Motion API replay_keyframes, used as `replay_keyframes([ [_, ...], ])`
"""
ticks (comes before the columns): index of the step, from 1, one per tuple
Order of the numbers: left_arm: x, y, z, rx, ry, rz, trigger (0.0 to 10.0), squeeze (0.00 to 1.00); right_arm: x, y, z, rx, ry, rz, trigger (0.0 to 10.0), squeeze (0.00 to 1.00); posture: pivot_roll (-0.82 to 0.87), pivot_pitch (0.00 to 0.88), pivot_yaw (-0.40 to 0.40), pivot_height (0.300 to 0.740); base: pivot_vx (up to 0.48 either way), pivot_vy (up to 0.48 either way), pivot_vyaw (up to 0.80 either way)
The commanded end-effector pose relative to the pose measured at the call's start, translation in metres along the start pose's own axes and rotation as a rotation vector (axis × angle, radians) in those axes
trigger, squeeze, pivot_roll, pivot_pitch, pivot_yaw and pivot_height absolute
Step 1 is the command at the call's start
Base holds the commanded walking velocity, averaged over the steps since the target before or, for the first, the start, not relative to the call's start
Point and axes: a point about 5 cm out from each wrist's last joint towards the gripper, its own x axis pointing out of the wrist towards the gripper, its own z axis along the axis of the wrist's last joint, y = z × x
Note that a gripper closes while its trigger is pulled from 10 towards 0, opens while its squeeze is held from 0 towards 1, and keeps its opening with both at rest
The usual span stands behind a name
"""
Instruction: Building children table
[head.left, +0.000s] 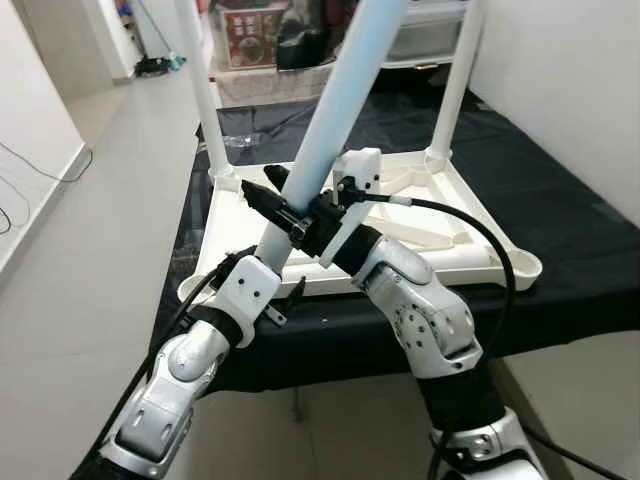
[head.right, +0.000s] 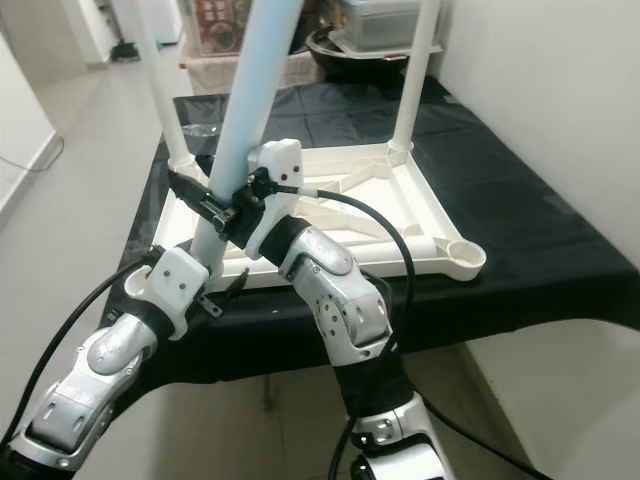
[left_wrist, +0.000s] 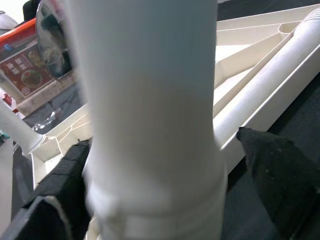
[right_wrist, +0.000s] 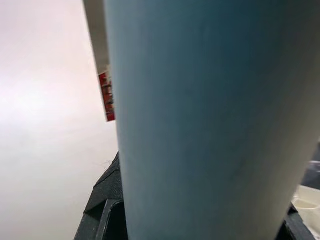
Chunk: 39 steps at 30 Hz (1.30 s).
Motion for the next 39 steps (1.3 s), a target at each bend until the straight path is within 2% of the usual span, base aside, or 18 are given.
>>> replay_keyframes([
  [1, -0.005, 0.005, -0.009, 0.020, 0.045, 0.010, 10.0, 1.00, 0.002, -0.003, 0.006, -0.026, -0.029, -0.009, 0.0, 0.00, -0.08, 0.058, 0.031, 0.740, 0.000, 0.000, 0.00],
  [5, -0.010, 0.008, -0.014, 0.033, 0.065, 0.023, 10.0, 1.00, 0.000, -0.011, 0.009, -0.043, -0.035, -0.042, 0.0, 0.00, -0.08, 0.053, 0.041, 0.740, 0.000, 0.000, 0.00],
  [6, -0.012, 0.009, -0.017, 0.035, 0.077, 0.025, 10.0, 0.00, 0.000, -0.015, 0.010, -0.050, -0.039, -0.059, 0.0, 0.00, -0.08, 0.046, 0.046, 0.740, 0.000, 0.000, 0.00],
  [11, -0.022, 0.011, -0.025, 0.028, 0.106, 0.043, 10.0, 0.00, -0.003, -0.028, 0.014, -0.080, -0.048, -0.125, 0.0, 0.00, -0.08, 0.036, 0.057, 0.740, 0.000, 0.000, 0.00],
  [12, -0.025, 0.011, -0.026, 0.023, 0.115, 0.052, 10.0, 0.00, -0.005, -0.033, 0.015, -0.091, -0.047, -0.152, 2.2, 0.00, -0.08, 0.036, 0.057, 0.740, 0.000, 0.000, 0.00],
  [13, -0.029, 0.011, -0.028, 0.010, 0.122, 0.067, 10.0, 0.00, -0.008, -0.041, 0.016, -0.107, -0.043, -0.205, 10.0, 0.00, -0.08, 0.031, 0.058, 0.740, 0.000, 0.000, 0.00],
  [15, -0.029, 0.011, -0.028, 0.010, 0.122, 0.067, 10.0, 0.00, -0.008, -0.041, 0.016, -0.107, -0.043, -0.205, 10.0, 0.00, -0.08, 0.031, 0.058, 0.740, 0.000, 0.000, 0.00],
  [16, -0.038, 0.011, -0.031, -0.010, 0.138, 0.107, 10.0, 0.00, -0.015, -0.054, 0.014, -0.131, -0.024, -0.301, 10.0, 0.00, -0.08, 0.030, 0.061, 0.740, 0.000, 0.000, 0.00],
  [18, -0.038, 0.011, -0.031, -0.010, 0.138, 0.107, 10.0, 0.00, -0.015, -0.054, 0.014, -0.131, -0.024, -0.301, 10.0, 0.00, -0.08, 0.030, 0.061, 0.740, 0.000, 0.000, 0.00],
  [22, -0.049, 0.007, -0.030, -0.063, 0.139, 0.167, 10.0, 0.00, -0.025, -0.067, 0.011, -0.165, 0.015, -0.449, 10.0, 0.00, -0.08, 0.027, 0.060, 0.740, 0.000, 0.000, 0.00],
  [23, -0.051, 0.005, -0.030, -0.078, 0.139, 0.180, 10.0, 0.00, -0.027, -0.072, 0.013, -0.200, 0.019, -0.528, 10.0, 0.00, -0.08, 0.027, 0.060, 0.740, 0.000, 0.000, 0.00],
  [24, -0.051, 0.005, -0.030, -0.078, 0.139, 0.180, 10.0, 0.00, -0.027, -0.072, 0.013, -0.200, 0.019, -0.528, 10.0, 0.00, -0.08, 0.027, 0.060, 0.740, 0.000, 0.000, 0.00],
  [26, -0.051, 0.004, -0.029, -0.085, 0.138, 0.186, 10.0, 0.00, -0.027, -0.074, 0.015, -0.216, 0.015, -0.568, 10.0, 0.00, -0.08, 0.025, 0.060, 0.740, 0.000, 0.000, 0.00],
  [27, -0.052, 0.002, -0.030, -0.108, 0.139, 0.197, 10.0, 0.00, -0.024, -0.076, 0.023, -0.216, -0.058, -0.602, 10.0, 0.00, -0.08, 0.023, 0.062, 0.740, 0.000, 0.000, 0.00],
  [29, -0.053, 0.000, -0.028, -0.121, 0.134, 0.200, 10.0, 0.00, -0.019, -0.070, 0.025, -0.187, -0.071, -0.459, 10.0, 0.00, -0.08, 0.022, 0.061, 0.740, 0.000, 0.000, 0.00],
  [31, -0.053, 0.000, -0.027, -0.121, 0.131, 0.202, 10.0, 0.00, -0.019, -0.071, 0.025, -0.176, -0.070, -0.456, 10.0, 0.00, -0.08, 0.020, 0.060, 0.740, 0.000, 0.000, 0.00],
  [37, -0.055, -0.002, -0.022, -0.150, 0.117, 0.238, 10.0, 0.00, -0.030, -0.079, 0.017, -0.251, -0.017, -0.534, 10.0, 0.00, -0.08, 0.020, 0.058, 0.740, 0.000, 0.000, 0.00],
  [39, -0.056, -0.001, -0.018, -0.210, 0.088, 0.297, 10.0, 0.00, -0.037, -0.079, 0.013, -0.279, -0.010, -0.545, 10.0, 0.00, -0.08, 0.012, 0.054, 0.740, 0.000, 0.000, 0.00],
])
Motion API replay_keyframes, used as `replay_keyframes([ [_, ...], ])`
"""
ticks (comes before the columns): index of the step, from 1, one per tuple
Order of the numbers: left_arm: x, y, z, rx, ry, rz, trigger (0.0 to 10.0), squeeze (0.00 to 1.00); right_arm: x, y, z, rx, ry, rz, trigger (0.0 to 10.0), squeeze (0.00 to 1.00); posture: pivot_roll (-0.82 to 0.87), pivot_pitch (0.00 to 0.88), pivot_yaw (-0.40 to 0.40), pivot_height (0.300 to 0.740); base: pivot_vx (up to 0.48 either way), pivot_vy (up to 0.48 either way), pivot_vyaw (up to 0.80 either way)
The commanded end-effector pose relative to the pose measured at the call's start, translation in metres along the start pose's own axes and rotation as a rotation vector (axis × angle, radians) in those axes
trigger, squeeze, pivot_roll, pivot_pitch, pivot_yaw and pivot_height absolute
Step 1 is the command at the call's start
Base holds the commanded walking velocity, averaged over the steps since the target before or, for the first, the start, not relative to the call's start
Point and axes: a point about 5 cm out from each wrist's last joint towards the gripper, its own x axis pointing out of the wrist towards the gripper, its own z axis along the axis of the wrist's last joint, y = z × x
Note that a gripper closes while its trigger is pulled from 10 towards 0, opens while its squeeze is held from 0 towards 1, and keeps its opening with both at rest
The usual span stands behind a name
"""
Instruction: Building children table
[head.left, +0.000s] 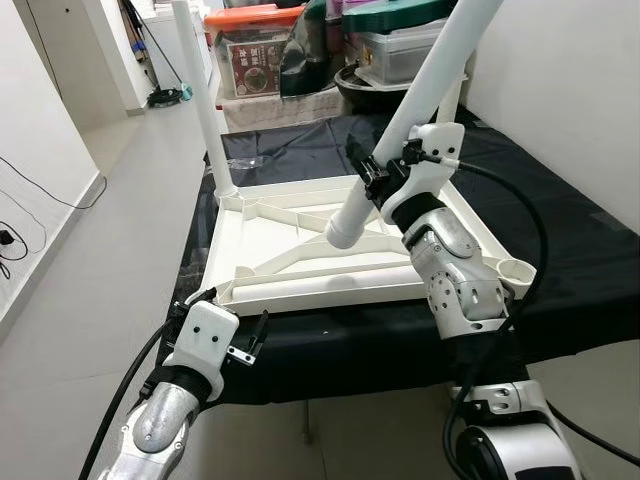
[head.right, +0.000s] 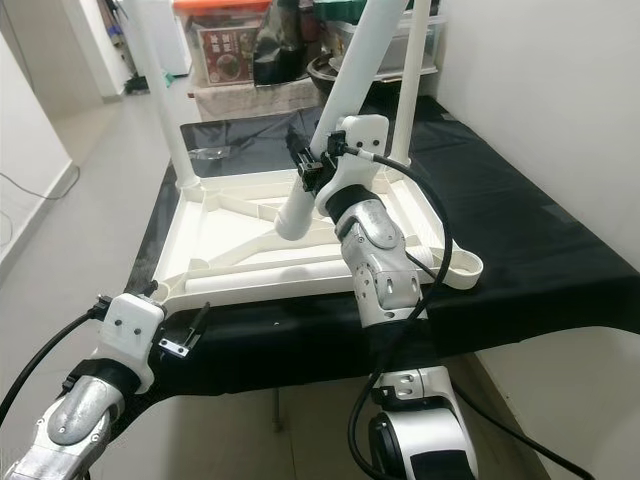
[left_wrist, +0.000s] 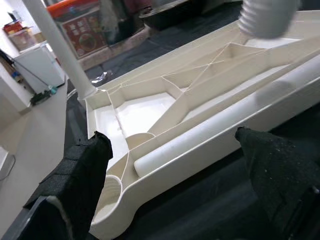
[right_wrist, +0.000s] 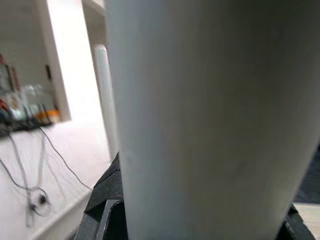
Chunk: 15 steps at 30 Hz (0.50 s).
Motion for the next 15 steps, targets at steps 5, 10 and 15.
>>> replay_keyframes([
  [5, -0.004, 0.017, 0.011, -0.089, -0.051, 0.165, 10.0, 0.00, -0.007, -0.001, -0.005, -0.006, -0.018, -0.004, 10.0, 0.00, -0.08, 0.007, 0.053, 0.740, 0.000, 0.000, 0.00],
  [10, -0.008, 0.030, 0.022, -0.103, -0.098, 0.294, 10.0, 0.00, -0.015, -0.006, -0.009, -0.004, -0.014, -0.025, 10.0, 0.00, -0.08, 0.001, 0.047, 0.740, 0.000, 0.000, 0.00],
  [15, -0.007, 0.025, 0.028, -0.094, -0.115, 0.294, 10.0, 0.00, -0.018, -0.007, -0.013, -0.028, 0.003, -0.028, 10.0, 0.00, -0.07, 0.000, 0.042, 0.740, 0.000, 0.000, 0.00],
])
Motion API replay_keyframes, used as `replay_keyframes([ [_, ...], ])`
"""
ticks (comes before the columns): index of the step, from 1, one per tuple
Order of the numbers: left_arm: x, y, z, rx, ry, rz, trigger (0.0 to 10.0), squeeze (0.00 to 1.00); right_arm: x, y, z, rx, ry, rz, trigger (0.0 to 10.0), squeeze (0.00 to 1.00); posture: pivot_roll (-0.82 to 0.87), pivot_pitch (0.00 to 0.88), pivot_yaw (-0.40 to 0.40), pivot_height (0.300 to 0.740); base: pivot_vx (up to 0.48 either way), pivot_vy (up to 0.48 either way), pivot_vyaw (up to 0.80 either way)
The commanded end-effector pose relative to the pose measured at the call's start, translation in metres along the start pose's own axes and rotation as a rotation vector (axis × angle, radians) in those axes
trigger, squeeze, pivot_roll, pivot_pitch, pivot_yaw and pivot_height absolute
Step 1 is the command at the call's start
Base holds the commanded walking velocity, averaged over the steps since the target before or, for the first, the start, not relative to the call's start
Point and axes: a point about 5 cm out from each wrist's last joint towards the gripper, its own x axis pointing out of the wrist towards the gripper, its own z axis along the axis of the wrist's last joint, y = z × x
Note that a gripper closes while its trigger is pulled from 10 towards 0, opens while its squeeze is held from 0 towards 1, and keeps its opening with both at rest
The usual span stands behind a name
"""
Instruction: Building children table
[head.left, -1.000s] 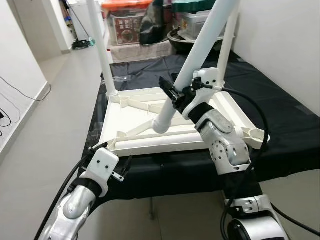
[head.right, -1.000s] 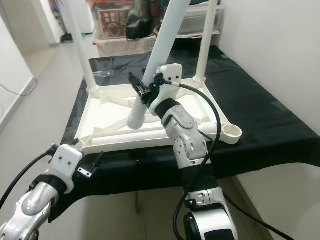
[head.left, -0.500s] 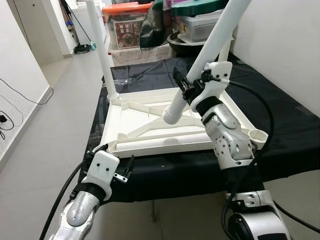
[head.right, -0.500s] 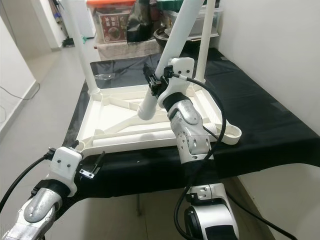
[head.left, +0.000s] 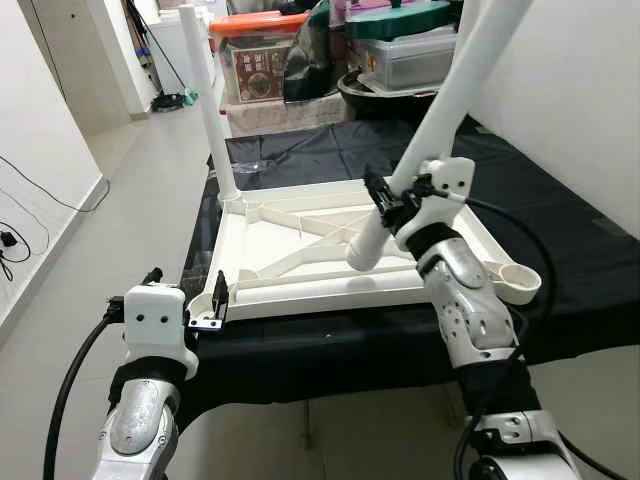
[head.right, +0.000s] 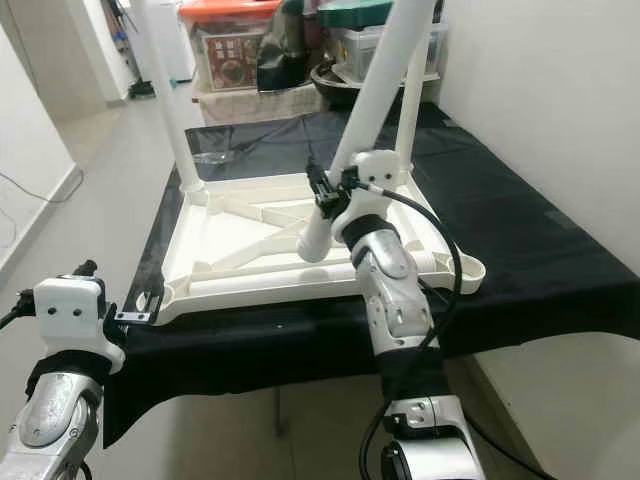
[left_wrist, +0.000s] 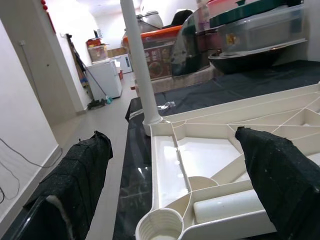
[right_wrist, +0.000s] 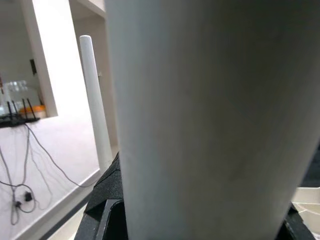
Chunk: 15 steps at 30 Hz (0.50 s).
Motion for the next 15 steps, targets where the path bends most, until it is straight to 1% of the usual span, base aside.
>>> replay_keyframes([
  [1, 0.000, -0.003, 0.004, 0.011, -0.010, 0.014, 10.0, 0.00, -0.001, 0.005, 0.000, -0.030, -0.011, 0.018, 10.0, 0.00, -0.07, 0.000, 0.044, 0.740, 0.000, 0.000, 0.00],
  [2, 0.000, -0.007, 0.005, 0.006, -0.012, 0.010, 10.0, 0.00, -0.002, 0.006, -0.001, -0.037, -0.009, 0.019, 10.0, 0.00, -0.06, 0.000, 0.045, 0.740, 0.000, 0.000, 0.80],
  [5, 0.000, -0.010, 0.006, 0.001, -0.014, 0.009, 10.0, 0.00, -0.003, 0.006, -0.002, -0.039, -0.009, 0.020, 10.0, 0.00, -0.06, 0.000, 0.045, 0.740, 0.000, 0.000, 0.80],
  [6, 0.000, -0.012, 0.008, -0.013, -0.019, 0.013, 10.0, 0.00, -0.004, 0.006, -0.004, -0.039, -0.006, 0.019, 10.0, 0.00, -0.05, 0.000, 0.041, 0.740, 0.000, 0.000, 0.80],
  [11, 0.000, -0.013, 0.008, -0.025, -0.015, 0.024, 10.0, 0.00, -0.004, 0.006, -0.005, -0.041, -0.001, 0.016, 10.0, 0.00, -0.06, 0.000, 0.032, 0.740, 0.000, 0.000, 0.80],
  [15, 0.001, -0.016, 0.008, -0.029, -0.010, 0.033, 10.0, 0.00, -0.004, 0.005, -0.007, -0.027, 0.015, 0.003, 10.0, 0.00, -0.07, 0.000, 0.022, 0.740, 0.000, 0.000, 0.00],
])
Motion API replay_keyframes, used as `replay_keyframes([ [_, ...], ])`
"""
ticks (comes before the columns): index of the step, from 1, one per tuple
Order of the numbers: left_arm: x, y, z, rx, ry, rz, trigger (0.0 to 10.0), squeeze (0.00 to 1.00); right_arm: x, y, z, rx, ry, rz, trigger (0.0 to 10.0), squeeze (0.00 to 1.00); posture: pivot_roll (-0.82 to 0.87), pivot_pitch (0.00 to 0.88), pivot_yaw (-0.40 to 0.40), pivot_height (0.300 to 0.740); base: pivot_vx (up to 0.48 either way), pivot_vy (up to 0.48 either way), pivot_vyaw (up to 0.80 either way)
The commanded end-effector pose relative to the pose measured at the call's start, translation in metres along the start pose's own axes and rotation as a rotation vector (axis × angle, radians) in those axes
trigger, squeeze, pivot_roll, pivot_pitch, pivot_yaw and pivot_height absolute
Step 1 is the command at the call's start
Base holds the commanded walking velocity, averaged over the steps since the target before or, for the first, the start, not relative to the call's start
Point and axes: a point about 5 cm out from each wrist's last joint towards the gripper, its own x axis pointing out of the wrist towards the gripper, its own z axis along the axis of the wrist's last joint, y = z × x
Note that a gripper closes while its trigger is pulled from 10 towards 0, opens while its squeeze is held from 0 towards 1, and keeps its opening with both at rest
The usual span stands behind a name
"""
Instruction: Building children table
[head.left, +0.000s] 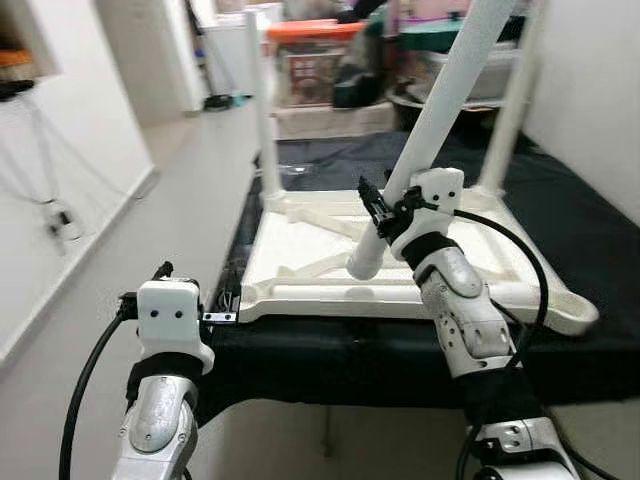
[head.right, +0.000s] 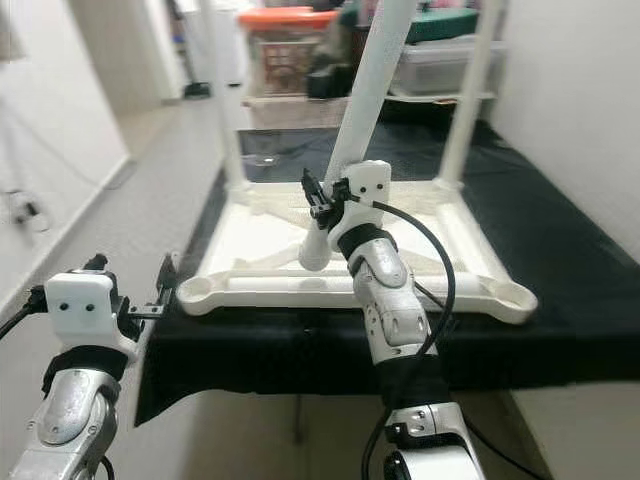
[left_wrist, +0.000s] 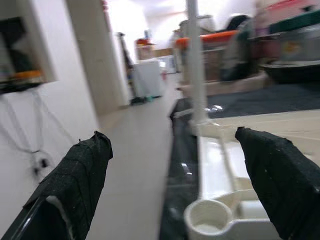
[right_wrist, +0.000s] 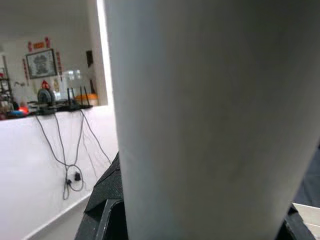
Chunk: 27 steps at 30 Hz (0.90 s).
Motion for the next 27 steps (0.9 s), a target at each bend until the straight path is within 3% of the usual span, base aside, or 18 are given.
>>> replay_keyframes([
  [1, 0.001, -0.002, 0.000, 0.011, 0.005, 0.007, 10.0, 0.00, 0.000, -0.002, 0.001, 0.005, -0.002, -0.014, 10.0, 0.00, -0.07, 0.000, 0.022, 0.740, 0.000, 0.000, 0.00],
  [10, 0.004, -0.004, 0.000, 0.026, 0.012, 0.000, 10.0, 0.00, -0.005, 0.007, -0.004, 0.028, 0.015, -0.011, 10.0, 0.00, -0.10, 0.000, 0.047, 0.740, 0.000, 0.000, 0.00],
  [20, 0.005, -0.004, 0.000, 0.027, 0.017, 0.013, 10.0, 0.00, -0.004, 0.009, -0.006, 0.033, 0.018, -0.011, 10.0, 0.00, -0.10, 0.000, 0.044, 0.740, 0.000, 0.000, -0.79],
  [27, 0.006, -0.003, 0.001, 0.025, 0.012, 0.023, 10.0, 0.00, -0.003, 0.013, -0.006, 0.035, 0.012, -0.004, 10.0, 0.00, -0.10, 0.000, 0.042, 0.740, 0.000, 0.000, 0.00],
])
